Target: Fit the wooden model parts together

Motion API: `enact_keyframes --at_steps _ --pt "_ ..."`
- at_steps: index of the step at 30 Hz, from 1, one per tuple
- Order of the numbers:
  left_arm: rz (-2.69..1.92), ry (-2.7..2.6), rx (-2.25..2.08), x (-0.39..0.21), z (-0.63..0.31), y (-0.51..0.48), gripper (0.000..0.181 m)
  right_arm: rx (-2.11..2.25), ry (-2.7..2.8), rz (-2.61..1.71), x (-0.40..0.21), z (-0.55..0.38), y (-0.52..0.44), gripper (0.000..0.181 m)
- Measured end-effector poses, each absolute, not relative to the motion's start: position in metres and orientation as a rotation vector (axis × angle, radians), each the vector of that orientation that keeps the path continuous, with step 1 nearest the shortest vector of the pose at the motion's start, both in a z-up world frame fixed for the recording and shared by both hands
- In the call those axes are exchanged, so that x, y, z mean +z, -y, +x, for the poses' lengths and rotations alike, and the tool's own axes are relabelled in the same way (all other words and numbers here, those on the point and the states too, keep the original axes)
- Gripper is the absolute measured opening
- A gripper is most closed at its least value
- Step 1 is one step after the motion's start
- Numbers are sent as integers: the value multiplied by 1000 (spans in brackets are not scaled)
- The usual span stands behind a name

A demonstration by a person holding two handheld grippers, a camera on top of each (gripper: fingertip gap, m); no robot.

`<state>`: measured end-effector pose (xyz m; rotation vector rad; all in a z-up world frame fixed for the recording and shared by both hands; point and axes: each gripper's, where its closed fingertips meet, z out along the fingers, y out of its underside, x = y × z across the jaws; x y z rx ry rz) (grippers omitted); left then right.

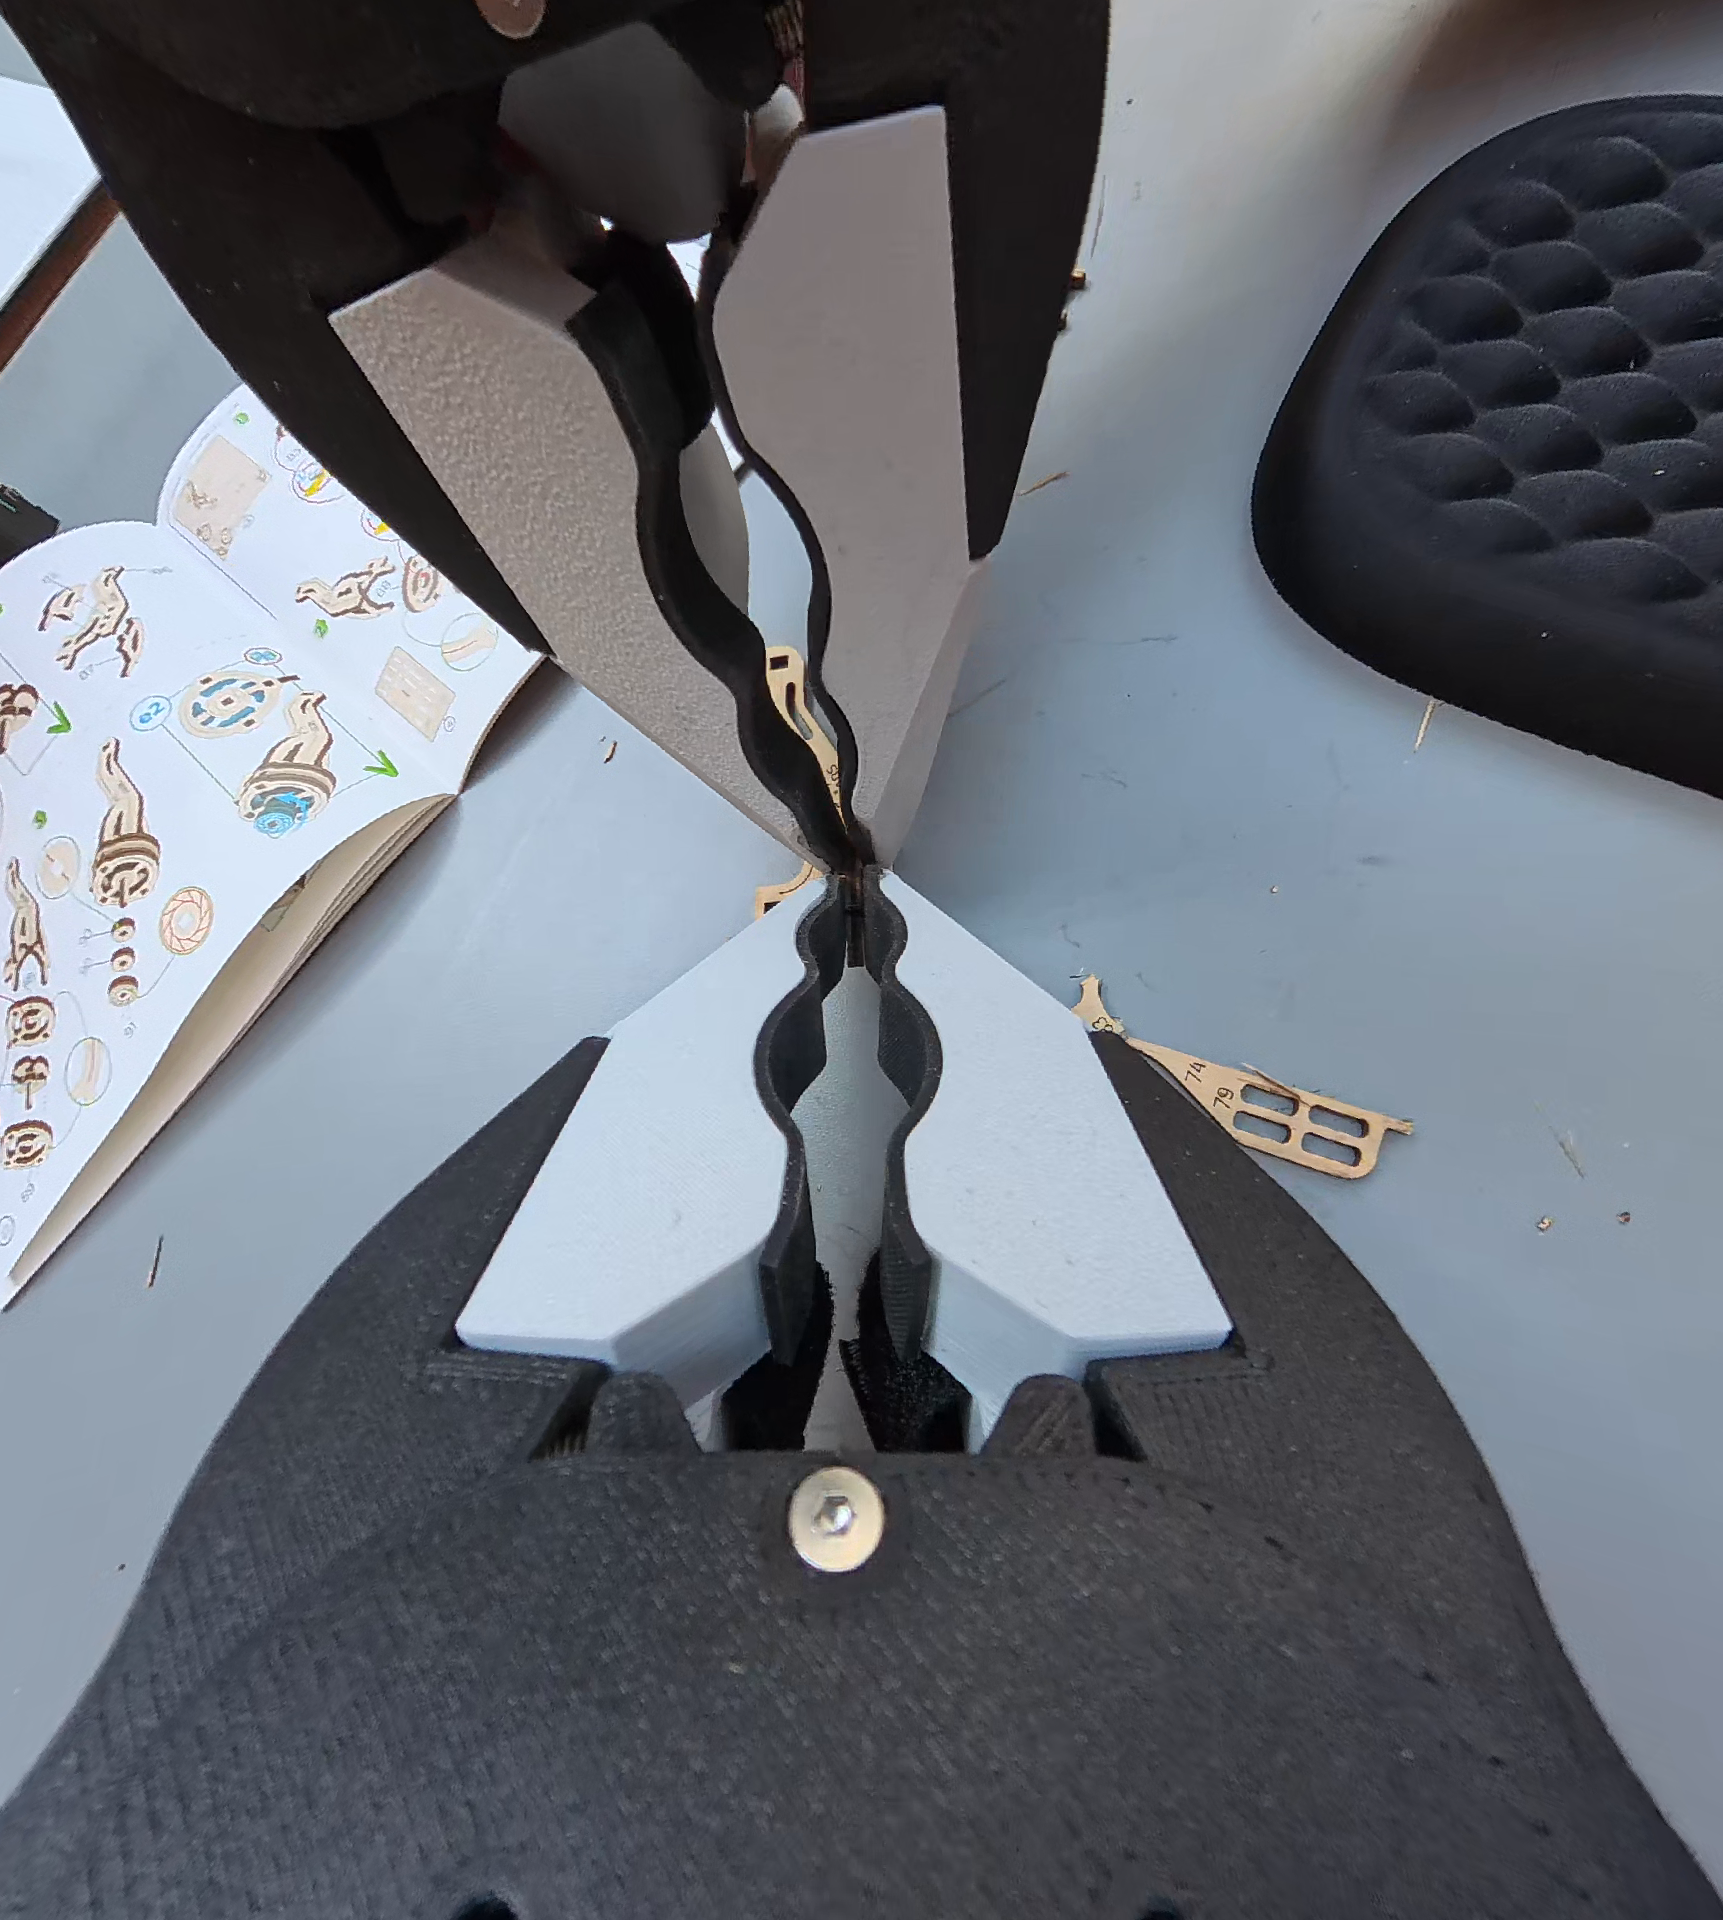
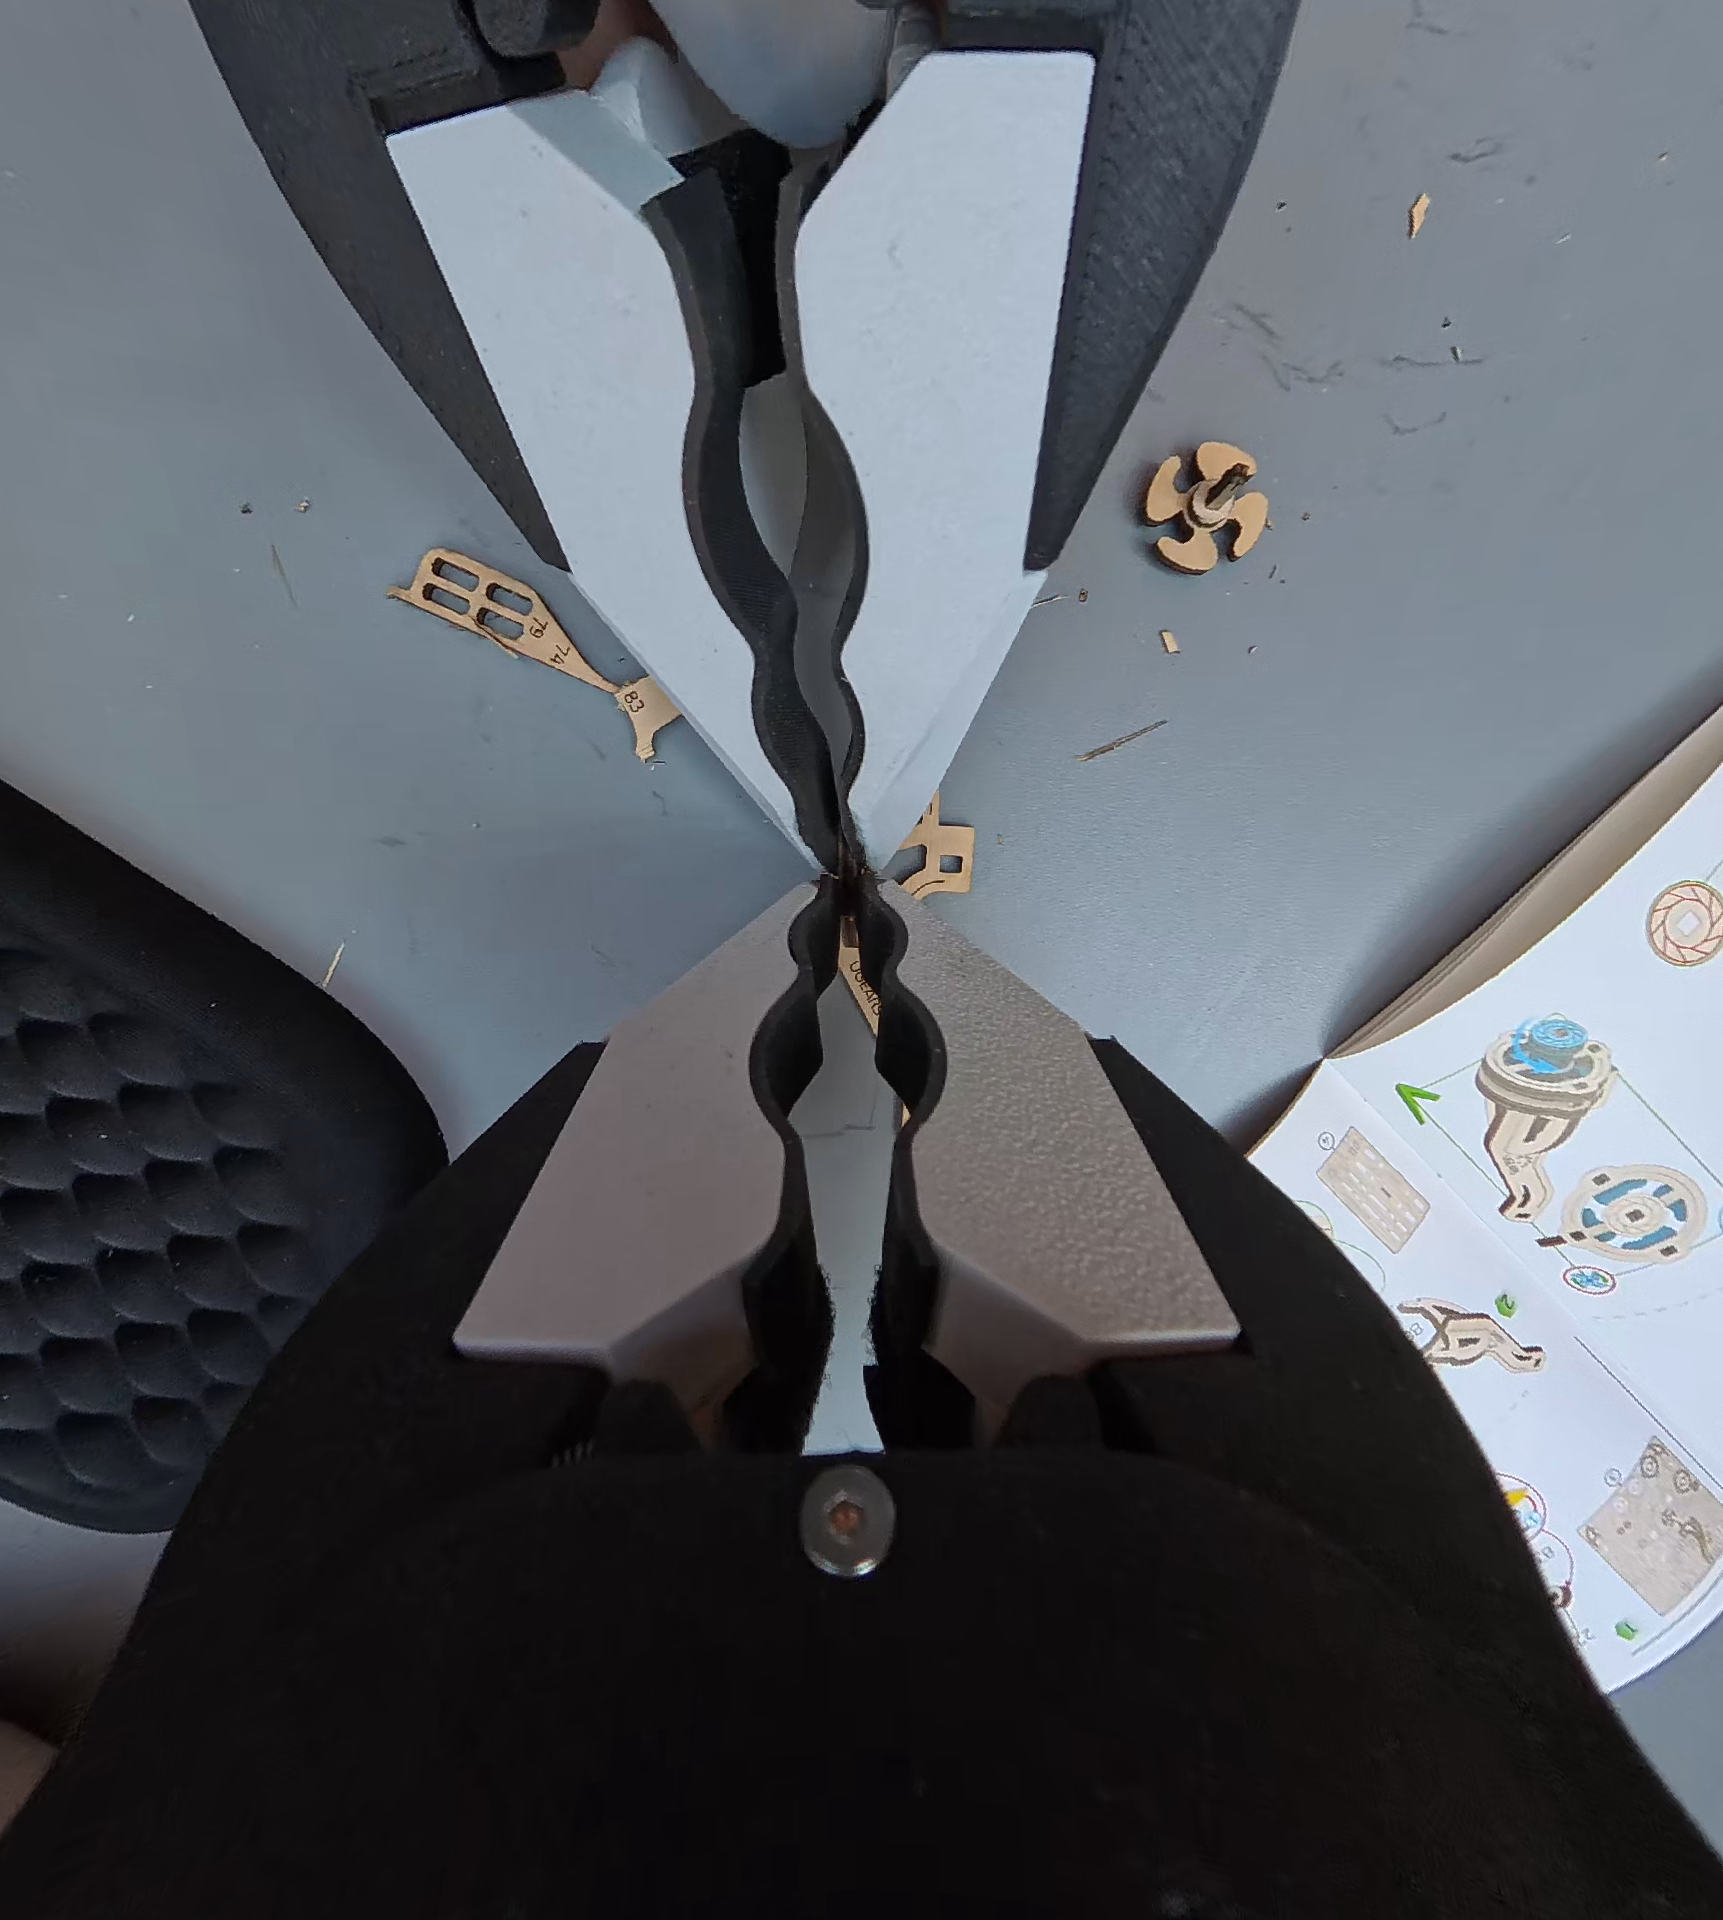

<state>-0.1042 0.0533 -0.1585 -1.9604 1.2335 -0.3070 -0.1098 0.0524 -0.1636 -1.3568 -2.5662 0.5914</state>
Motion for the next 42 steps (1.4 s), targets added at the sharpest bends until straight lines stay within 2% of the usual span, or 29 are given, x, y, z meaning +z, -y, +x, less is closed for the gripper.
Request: enact_keyframes --at_steps 13,27,34,42 --pt "-1992 -1192 -436 -159 -105 -54 2 639 2558 -1375 -164 -111 -53 3" --pt "-1943 -1229 -331 -159 -105 -53 1 620 2559 -1345 -164 -110 -53 3" --pt "-2003 -1161 -473 -158 -104 -53 1 610 2559 -1327 -164 -111 -53 3" --pt "-2066 -1150 -543 -163 -111 -49 15 605 2570 -1301 -164 -111 -51 3"
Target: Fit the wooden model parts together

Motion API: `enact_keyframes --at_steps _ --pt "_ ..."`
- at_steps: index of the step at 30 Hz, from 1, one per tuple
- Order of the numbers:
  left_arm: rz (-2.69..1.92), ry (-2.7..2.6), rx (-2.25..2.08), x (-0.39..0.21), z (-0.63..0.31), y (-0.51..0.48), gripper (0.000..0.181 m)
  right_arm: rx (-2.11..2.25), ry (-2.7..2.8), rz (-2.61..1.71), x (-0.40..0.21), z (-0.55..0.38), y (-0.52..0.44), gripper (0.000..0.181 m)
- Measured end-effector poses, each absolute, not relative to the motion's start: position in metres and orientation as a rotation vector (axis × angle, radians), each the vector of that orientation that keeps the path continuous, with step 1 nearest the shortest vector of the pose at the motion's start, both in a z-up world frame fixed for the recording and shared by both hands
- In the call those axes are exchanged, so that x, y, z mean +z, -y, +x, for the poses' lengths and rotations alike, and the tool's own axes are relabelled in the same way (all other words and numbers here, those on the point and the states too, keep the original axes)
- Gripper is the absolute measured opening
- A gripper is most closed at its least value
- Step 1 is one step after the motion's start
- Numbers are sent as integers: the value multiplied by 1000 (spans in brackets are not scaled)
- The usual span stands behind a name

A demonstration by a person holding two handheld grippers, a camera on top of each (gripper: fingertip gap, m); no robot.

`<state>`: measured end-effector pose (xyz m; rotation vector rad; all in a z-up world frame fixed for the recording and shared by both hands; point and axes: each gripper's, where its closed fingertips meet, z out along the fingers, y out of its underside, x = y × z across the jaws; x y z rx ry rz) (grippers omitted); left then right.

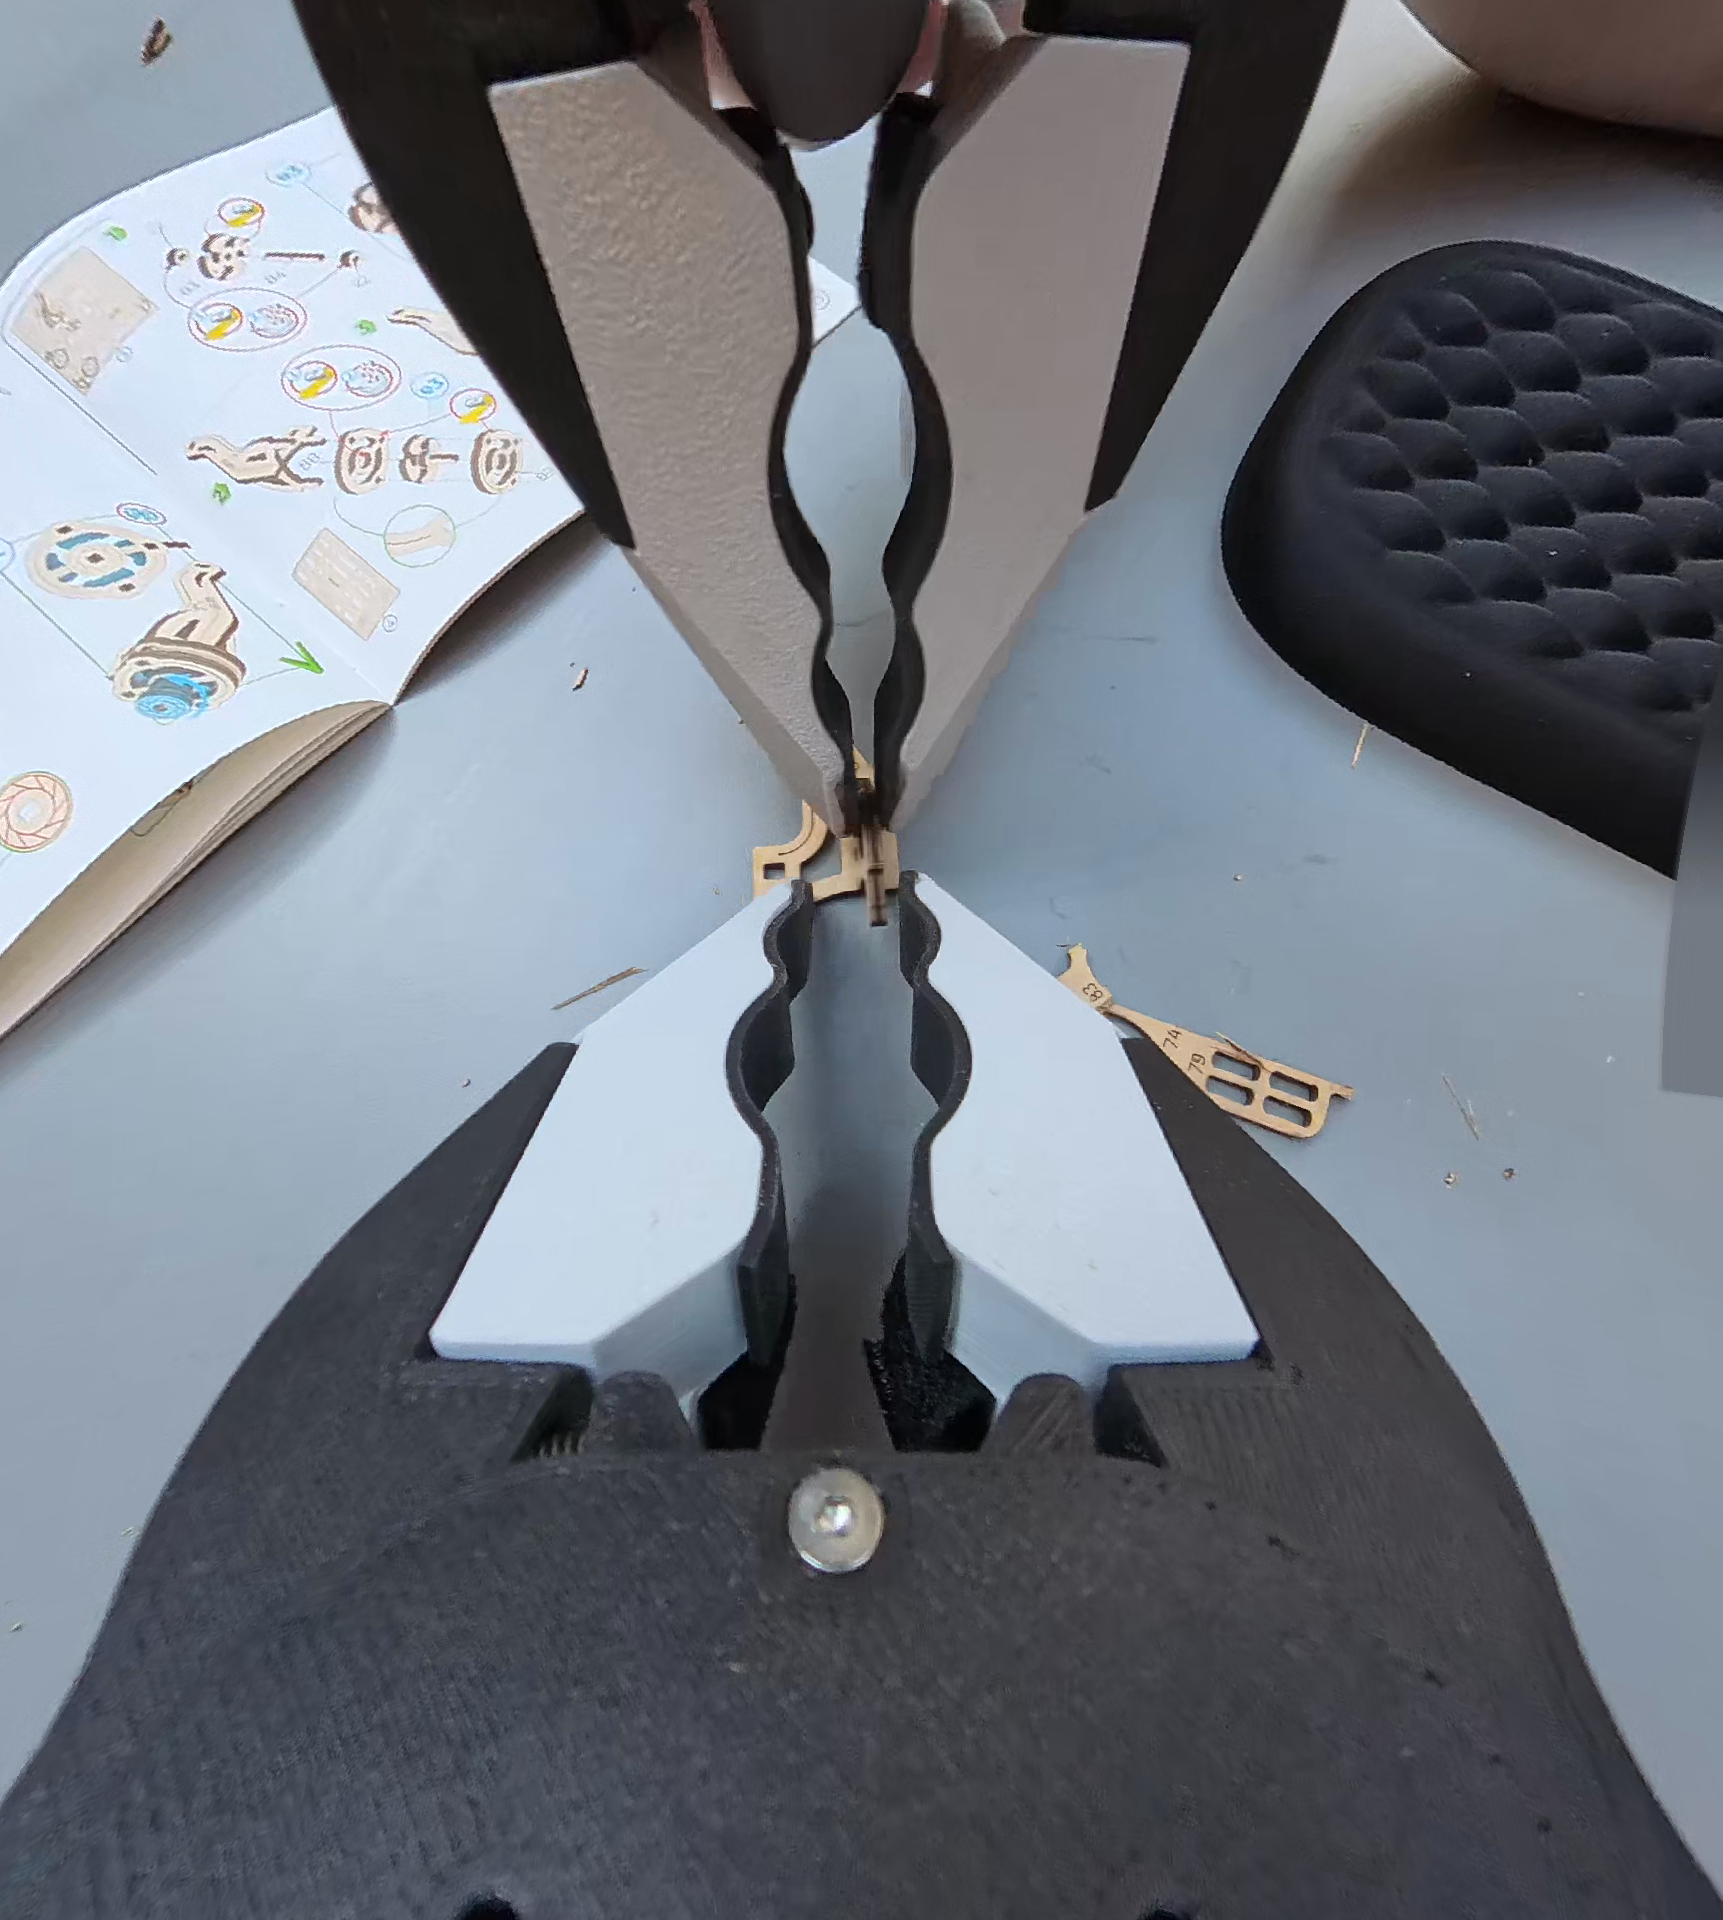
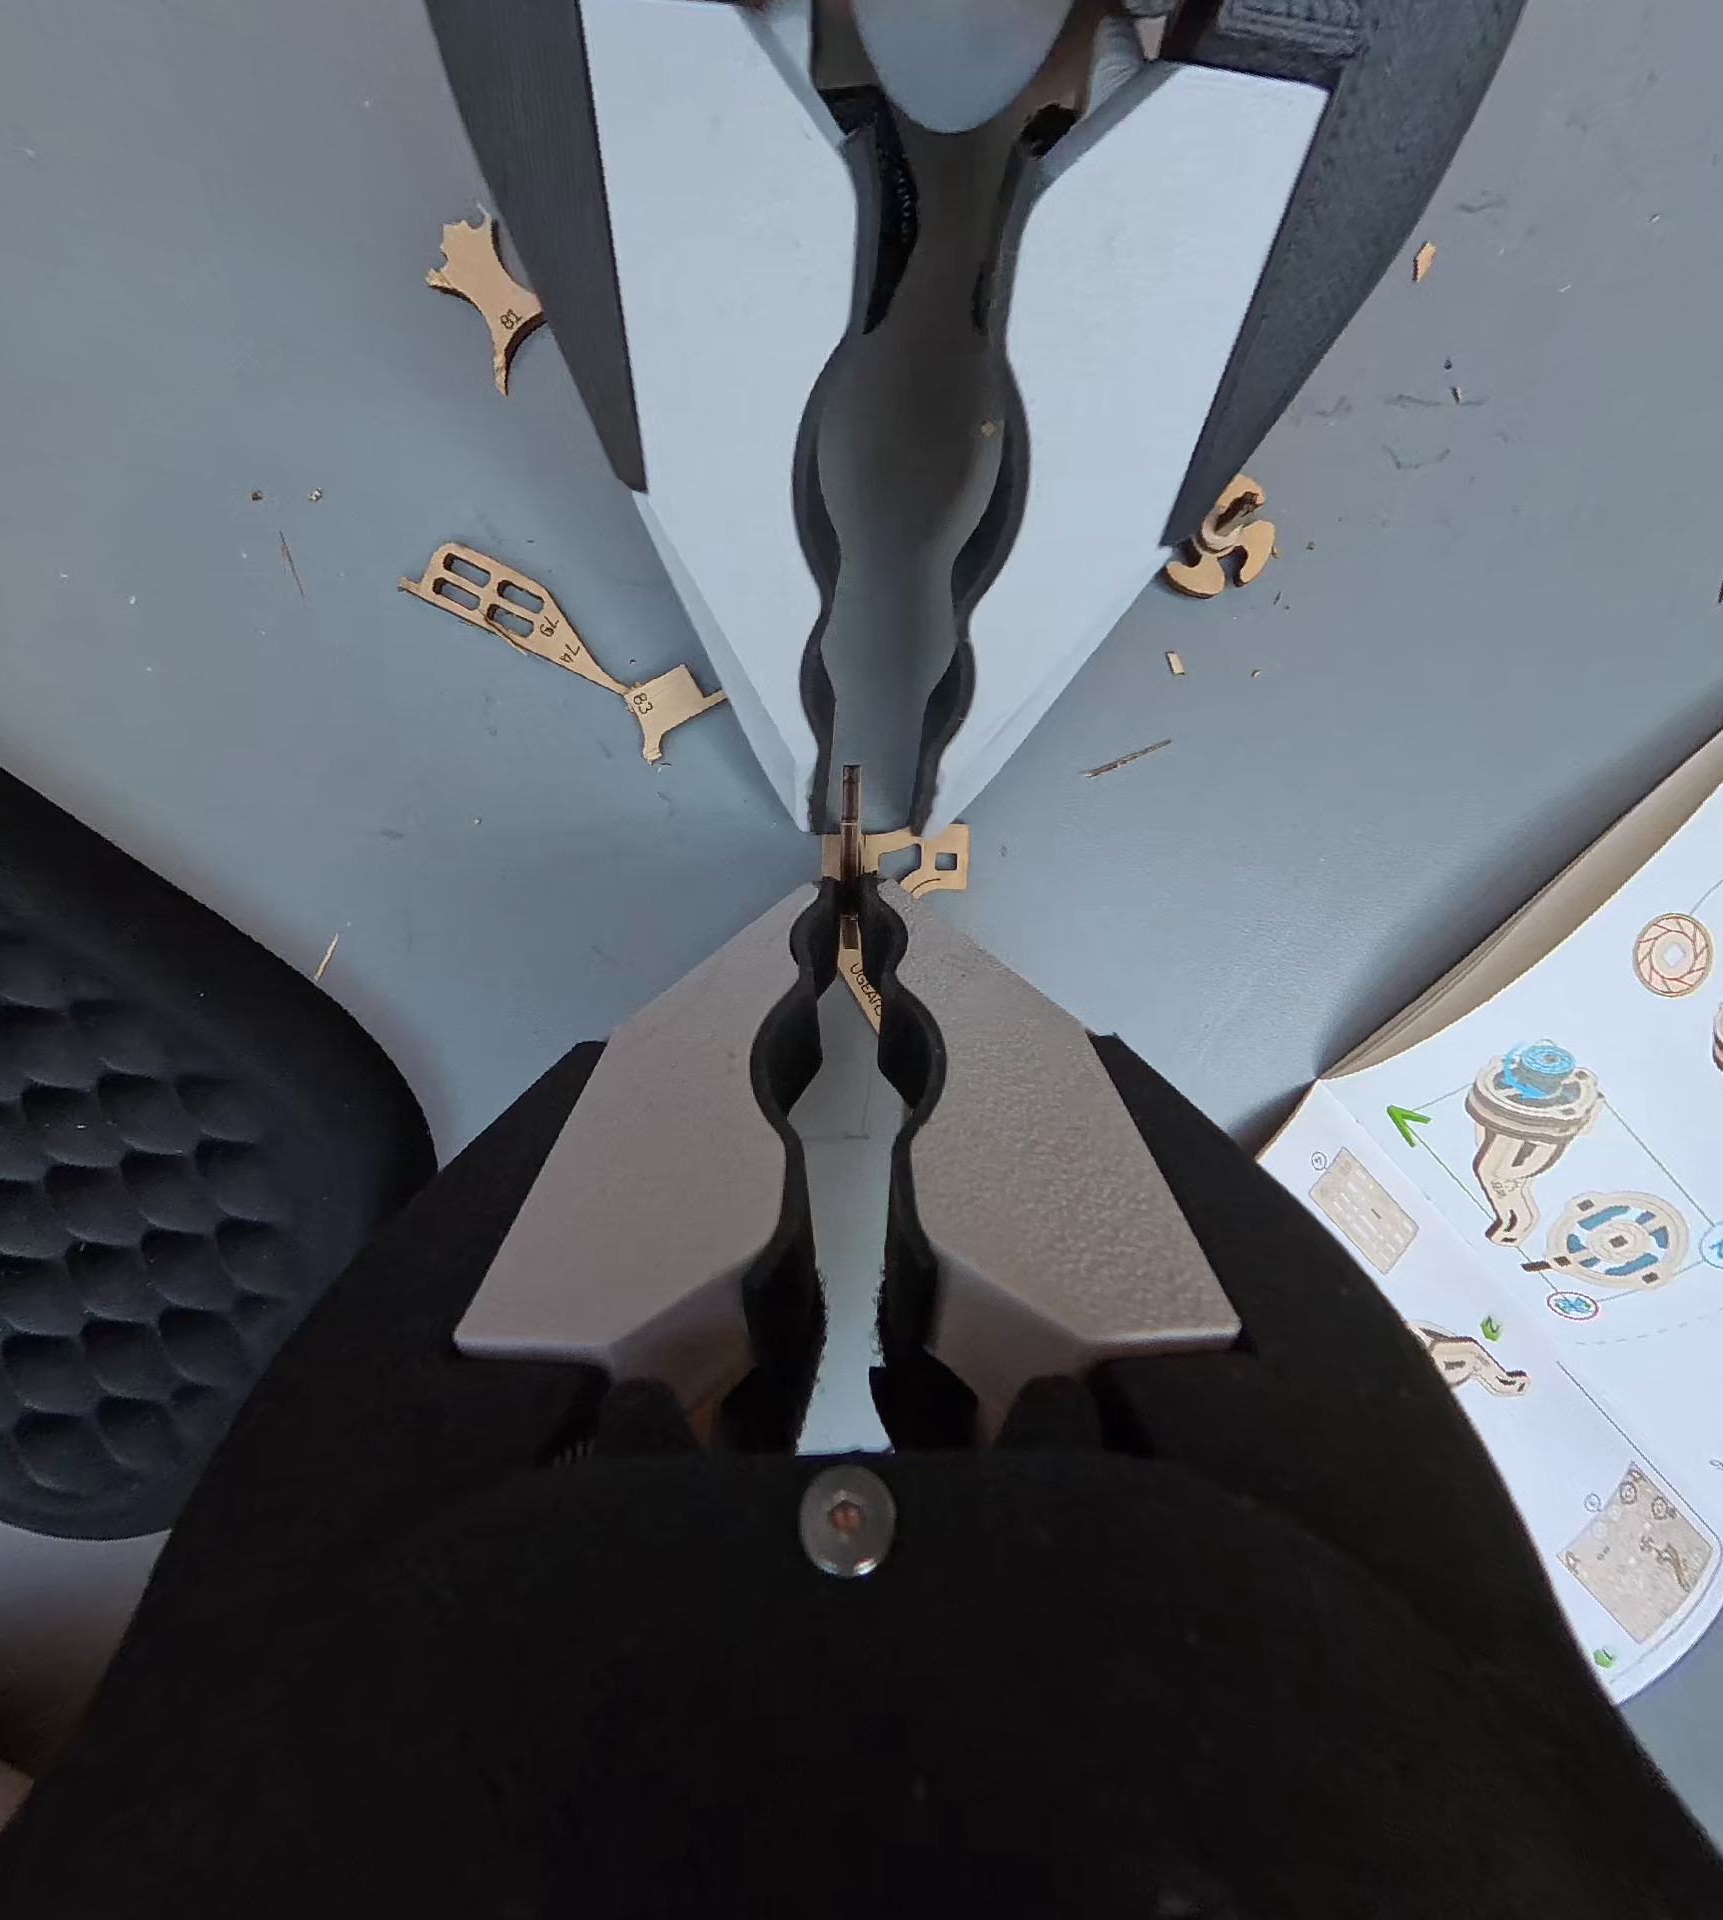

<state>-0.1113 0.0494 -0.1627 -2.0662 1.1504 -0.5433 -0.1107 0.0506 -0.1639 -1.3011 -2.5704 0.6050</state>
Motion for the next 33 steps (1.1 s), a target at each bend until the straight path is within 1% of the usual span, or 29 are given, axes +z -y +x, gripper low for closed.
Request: enact_keyframes --at_steps 5,8,12,14,16,20,27,28,29,33 --pt "-2057 -1128 -592 -156 -118 -48 12 609 2580 -1303 -165 -113 -47 14" --pt "-2045 -1125 -598 -153 -122 -47 11 602 2580 -1295 -166 -114 -47 15" --pt "-2035 -1090 -591 -147 -131 -49 11 614 2566 -1323 -162 -116 -45 13" --pt "-2025 -1059 -594 -143 -136 -51 9 568 2554 -1323 -162 -118 -47 4" --pt "-2016 -1037 -602 -139 -139 -52 8 545 2540 -1327 -161 -121 -48 3" --pt "-2004 -1028 -580 -135 -143 -52 7 521 2518 -1357 -158 -125 -46 9" --pt "-1982 -946 -536 -118 -163 -59 2 430 2516 -1425 -163 -124 -47 9" --pt "-1975 -921 -547 -114 -167 -60 2 419 2514 -1425 -164 -125 -48 8" --pt "-1971 -900 -550 -111 -170 -60 2 407 2509 -1423 -165 -126 -49 2" --pt "-1954 -858 -539 -102 -178 -62 0 371 2517 -1437 -165 -126 -47 2"
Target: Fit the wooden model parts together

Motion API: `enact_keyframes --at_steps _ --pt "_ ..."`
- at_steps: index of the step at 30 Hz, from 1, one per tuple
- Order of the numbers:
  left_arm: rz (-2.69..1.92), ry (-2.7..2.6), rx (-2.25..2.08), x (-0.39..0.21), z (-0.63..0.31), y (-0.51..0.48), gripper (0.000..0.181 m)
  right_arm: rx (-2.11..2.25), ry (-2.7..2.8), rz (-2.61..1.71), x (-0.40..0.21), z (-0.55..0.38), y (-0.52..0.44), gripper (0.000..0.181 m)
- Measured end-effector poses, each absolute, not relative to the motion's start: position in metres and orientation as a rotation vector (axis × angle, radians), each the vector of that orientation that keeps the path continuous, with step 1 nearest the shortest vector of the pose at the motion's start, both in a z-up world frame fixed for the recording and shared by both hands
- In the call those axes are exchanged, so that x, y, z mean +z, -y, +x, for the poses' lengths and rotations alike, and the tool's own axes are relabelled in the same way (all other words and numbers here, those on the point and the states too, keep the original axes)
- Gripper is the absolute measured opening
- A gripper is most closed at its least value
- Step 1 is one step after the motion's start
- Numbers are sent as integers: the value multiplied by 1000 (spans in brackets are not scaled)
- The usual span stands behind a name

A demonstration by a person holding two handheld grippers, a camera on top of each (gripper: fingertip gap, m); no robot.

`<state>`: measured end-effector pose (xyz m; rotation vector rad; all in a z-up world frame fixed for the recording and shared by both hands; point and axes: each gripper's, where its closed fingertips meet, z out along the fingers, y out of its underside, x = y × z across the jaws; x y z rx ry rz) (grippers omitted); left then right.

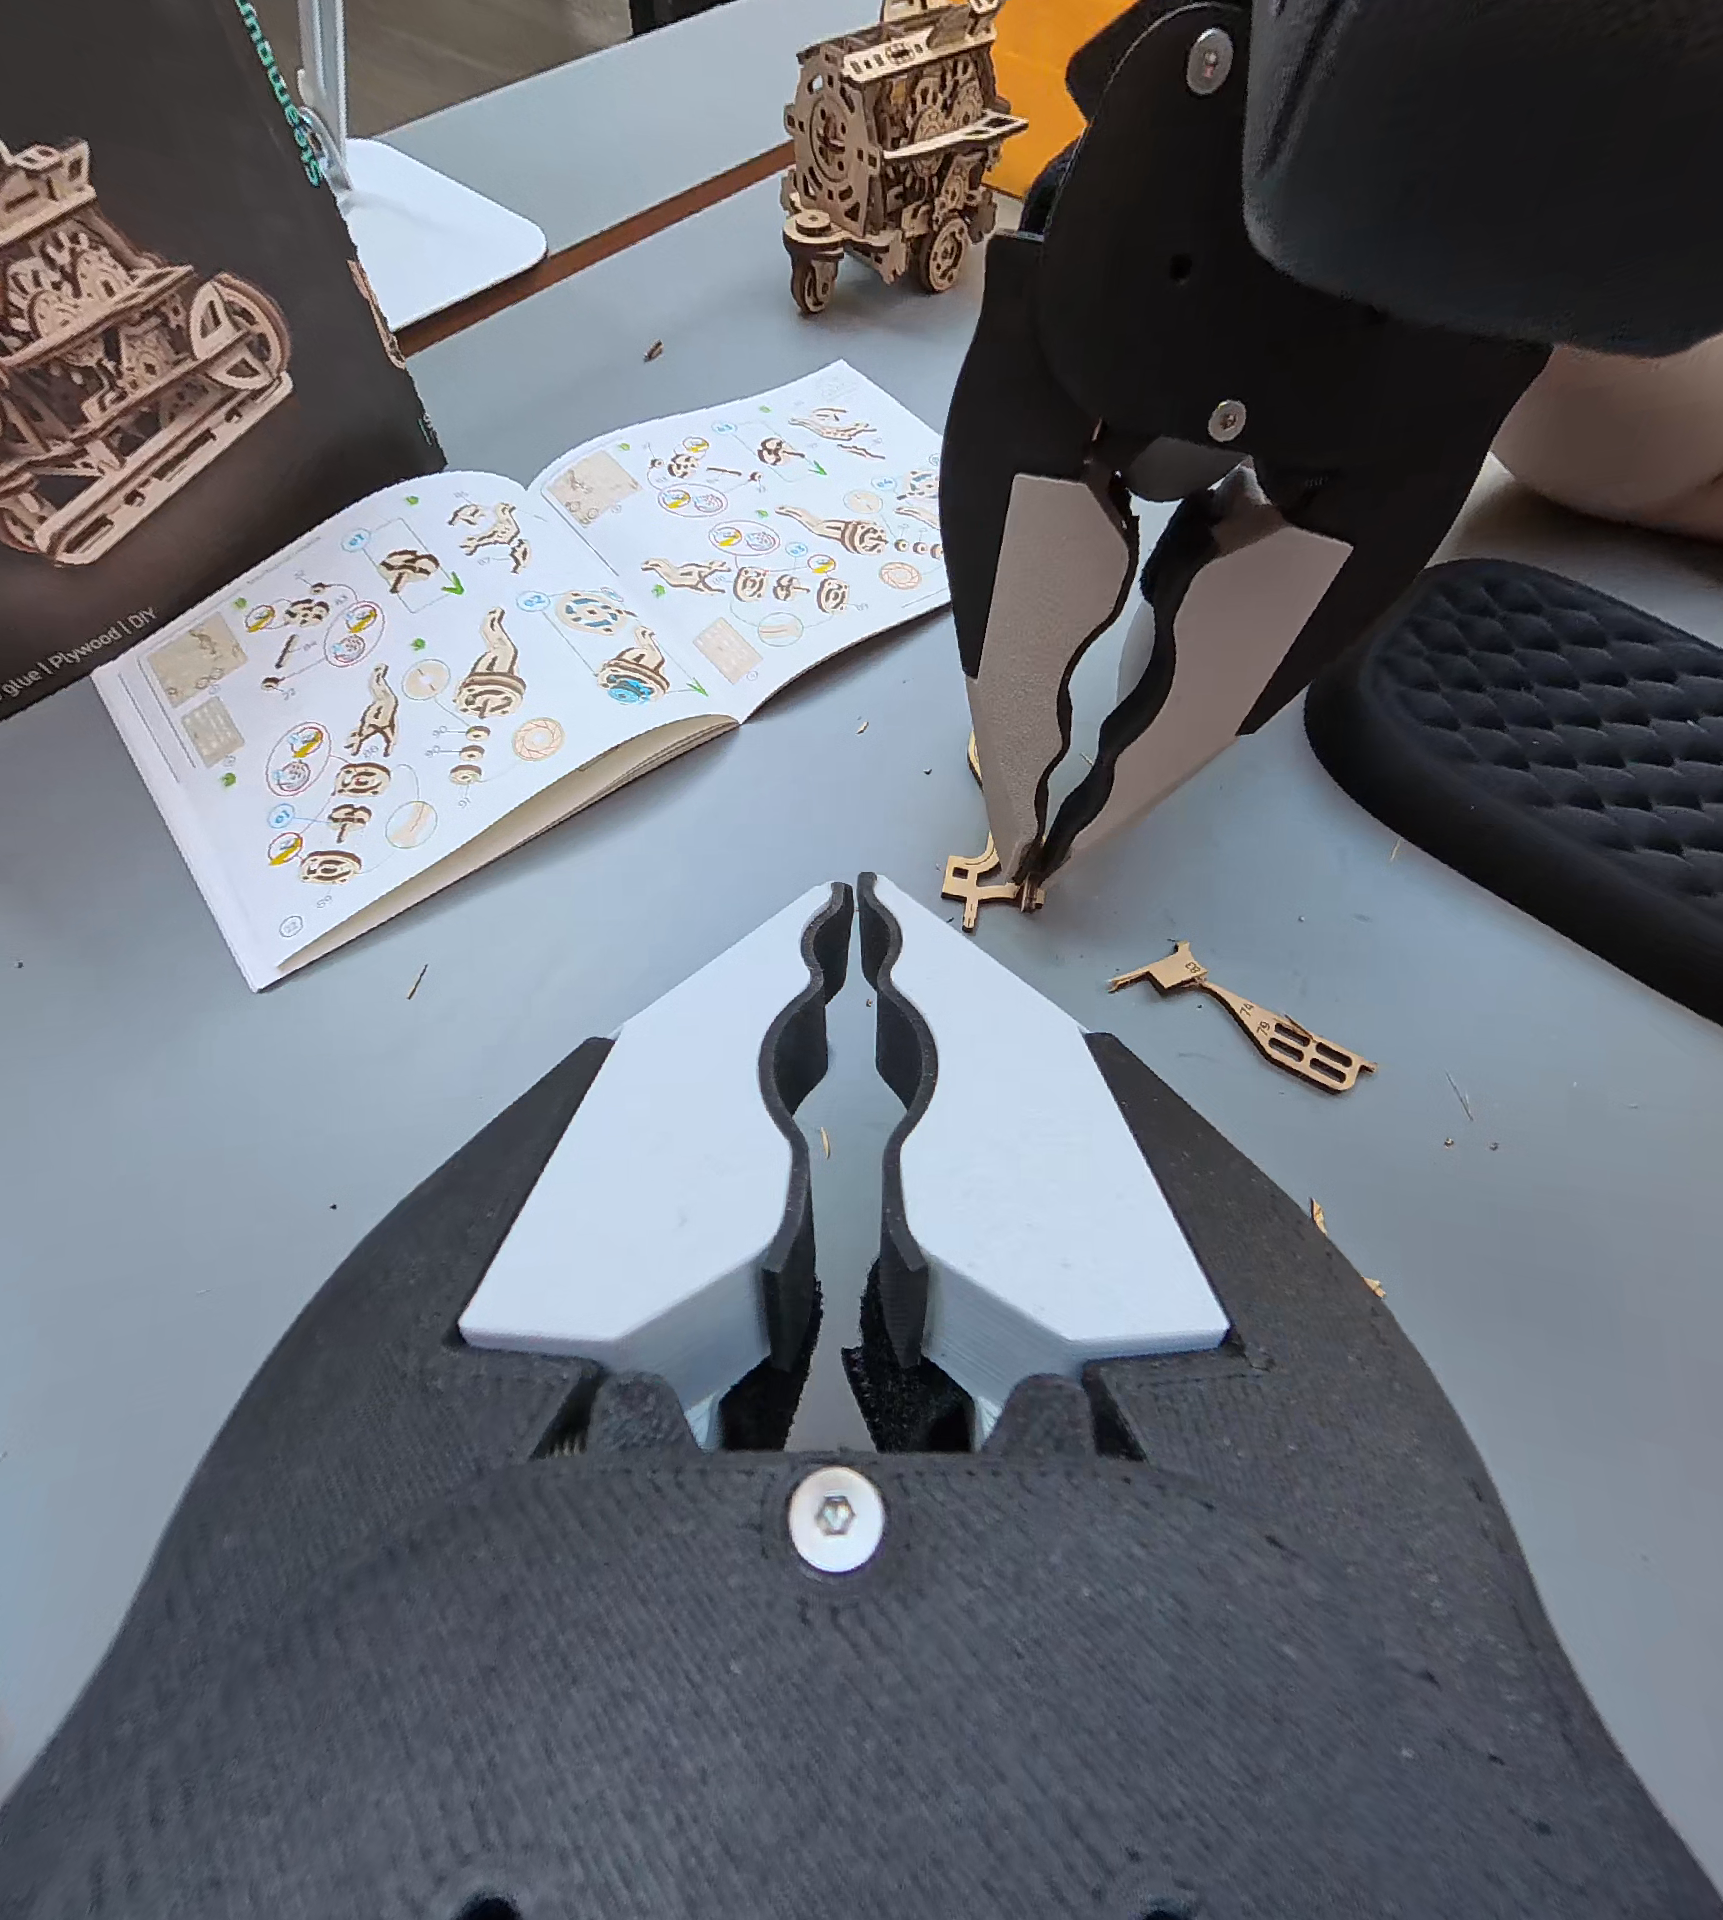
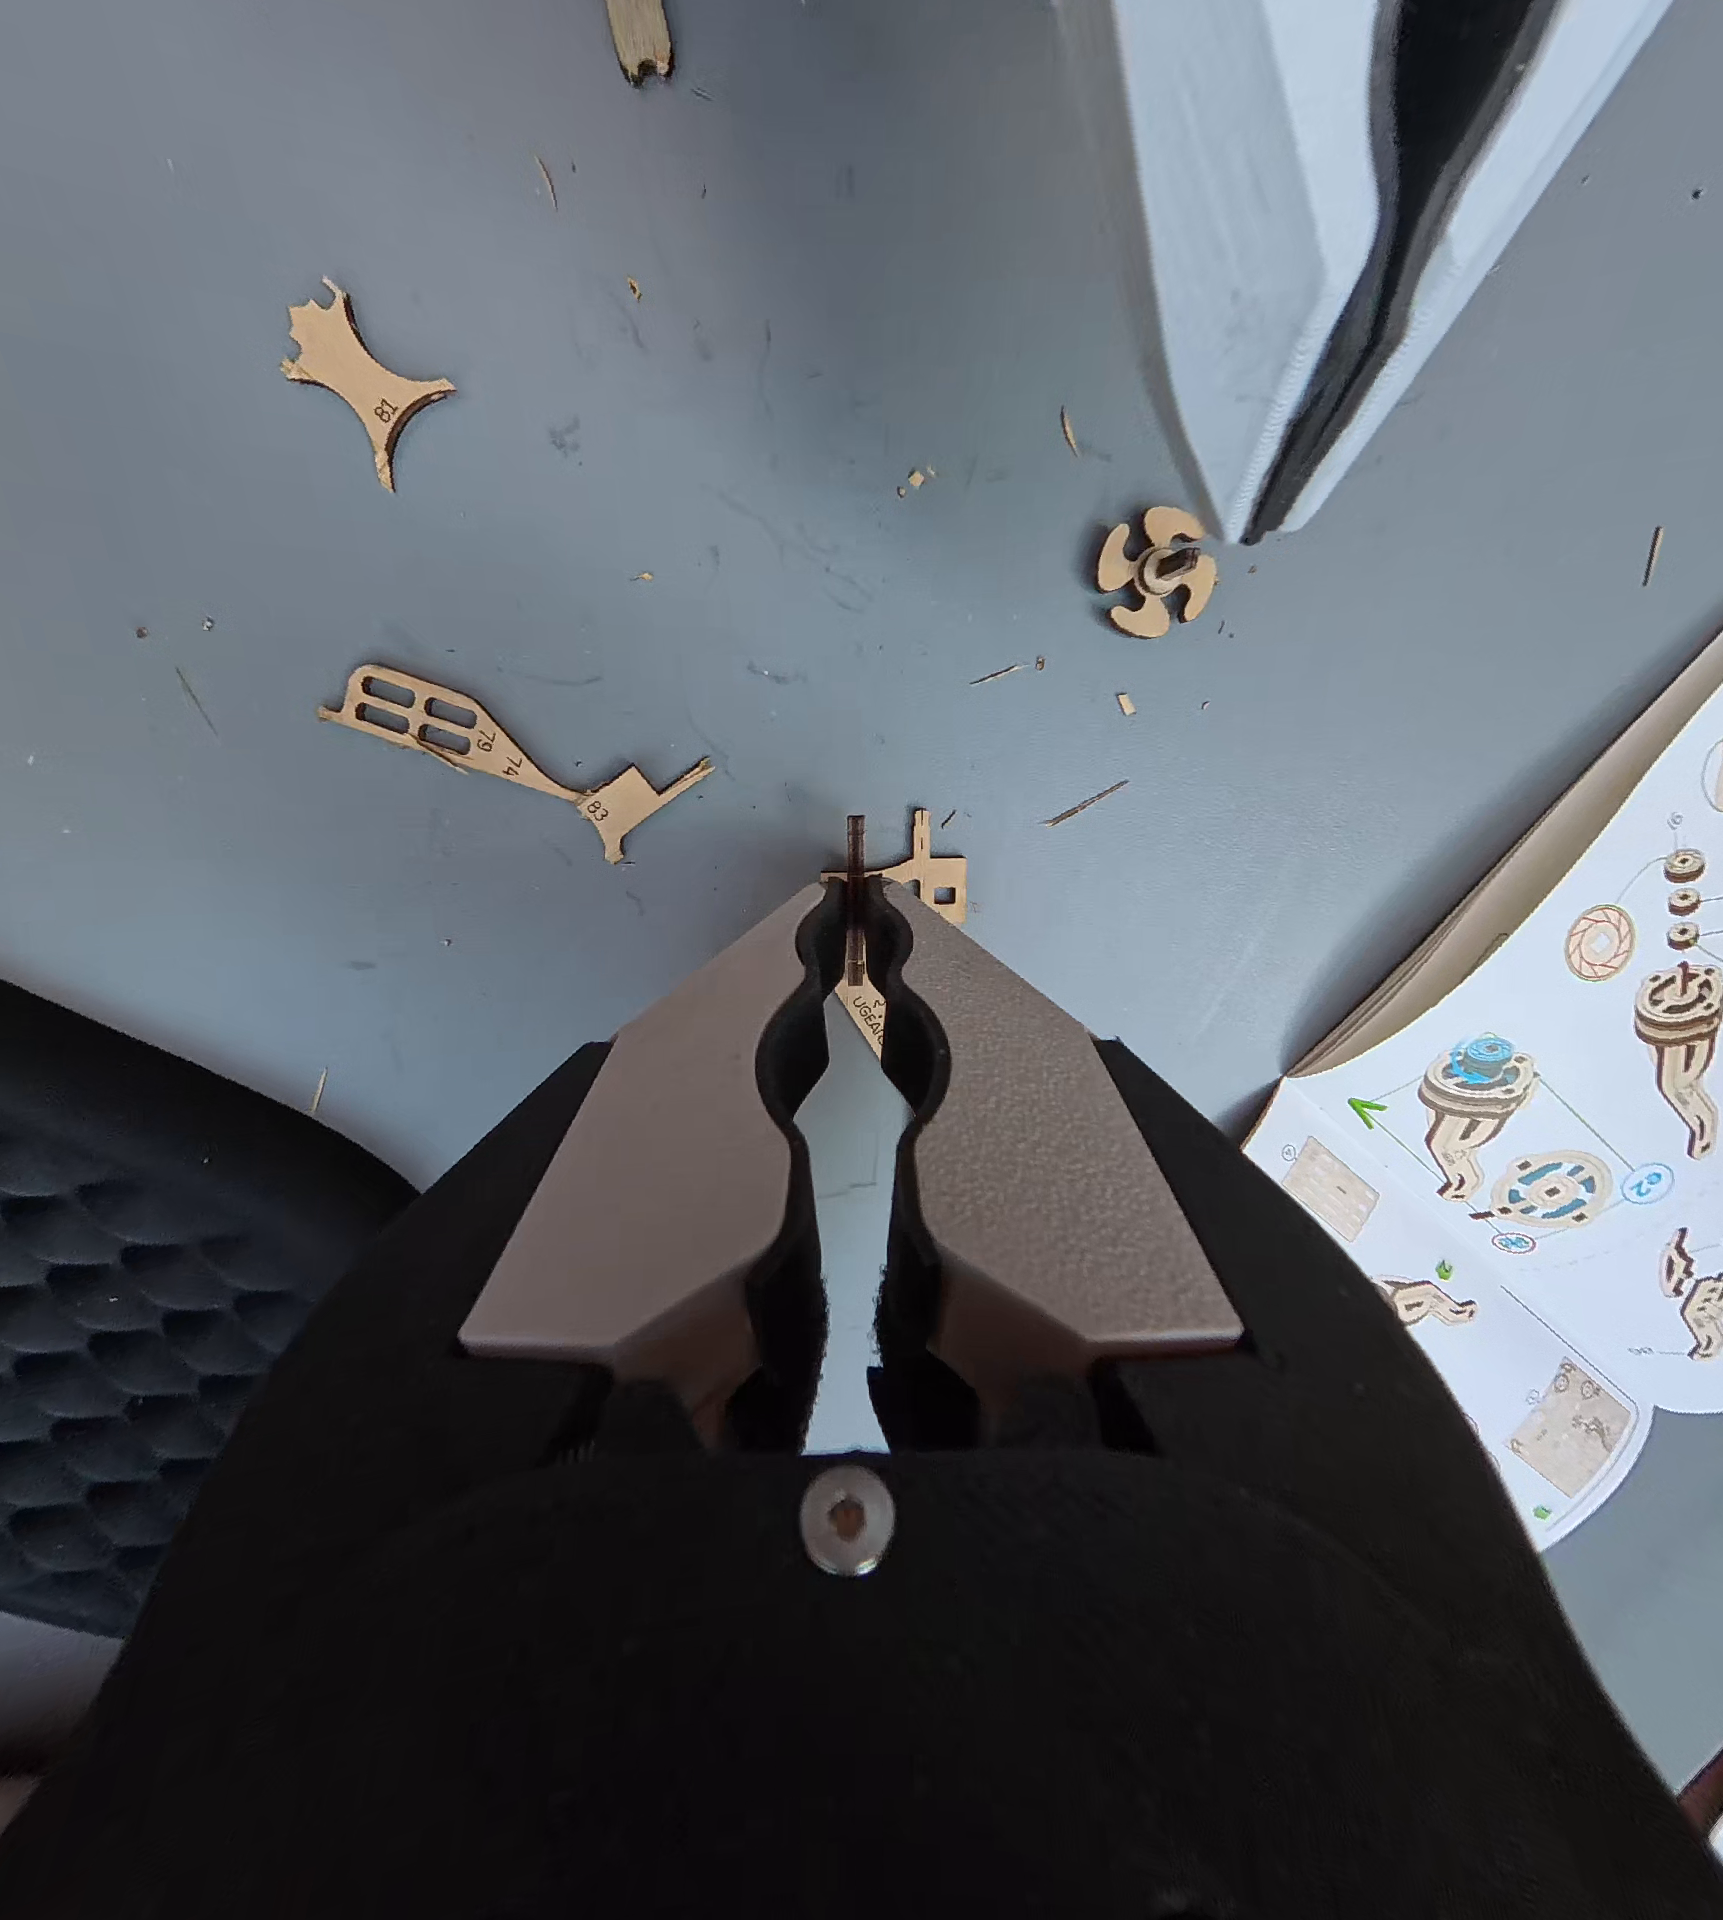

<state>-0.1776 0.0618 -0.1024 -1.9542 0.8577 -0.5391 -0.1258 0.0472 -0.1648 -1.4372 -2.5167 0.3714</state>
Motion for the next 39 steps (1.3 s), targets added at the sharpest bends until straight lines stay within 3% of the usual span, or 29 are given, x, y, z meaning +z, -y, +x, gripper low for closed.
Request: enact_keyframes --at_steps 39 --pt "-1904 -812 -603 -86 -170 -55 0 349 2581 -1352 -166 -123 -43 4"
